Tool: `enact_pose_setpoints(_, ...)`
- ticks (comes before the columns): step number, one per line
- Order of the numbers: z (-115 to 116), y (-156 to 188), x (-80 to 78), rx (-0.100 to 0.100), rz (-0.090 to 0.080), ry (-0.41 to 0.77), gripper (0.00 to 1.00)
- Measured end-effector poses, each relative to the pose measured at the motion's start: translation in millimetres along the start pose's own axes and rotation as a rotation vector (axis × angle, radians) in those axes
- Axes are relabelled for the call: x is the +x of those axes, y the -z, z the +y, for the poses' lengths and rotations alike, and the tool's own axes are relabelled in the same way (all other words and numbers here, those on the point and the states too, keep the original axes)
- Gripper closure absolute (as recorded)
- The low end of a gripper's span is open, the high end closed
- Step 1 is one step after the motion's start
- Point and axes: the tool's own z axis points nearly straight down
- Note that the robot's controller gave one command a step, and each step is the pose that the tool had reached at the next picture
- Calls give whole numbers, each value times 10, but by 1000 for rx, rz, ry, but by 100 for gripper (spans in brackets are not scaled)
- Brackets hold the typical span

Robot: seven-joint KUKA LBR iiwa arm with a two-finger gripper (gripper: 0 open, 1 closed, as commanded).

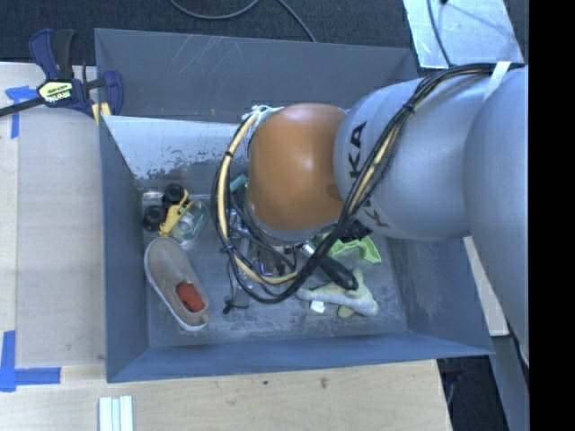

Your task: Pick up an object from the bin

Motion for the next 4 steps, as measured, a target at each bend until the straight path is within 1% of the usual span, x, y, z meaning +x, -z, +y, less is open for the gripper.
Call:
enact_pose_setpoints(1, 515, -713, 6, 2, 4, -32, 0)
enact_pose_setpoints(2, 608, -957, -25, 5, -10, -31, 0)
enact_pose_setpoints(3, 644, -699, 44, 0, -1, -282, 0)
enact_pose_setpoints(4, 650, -750, 13, 0, -5, -361, 0)
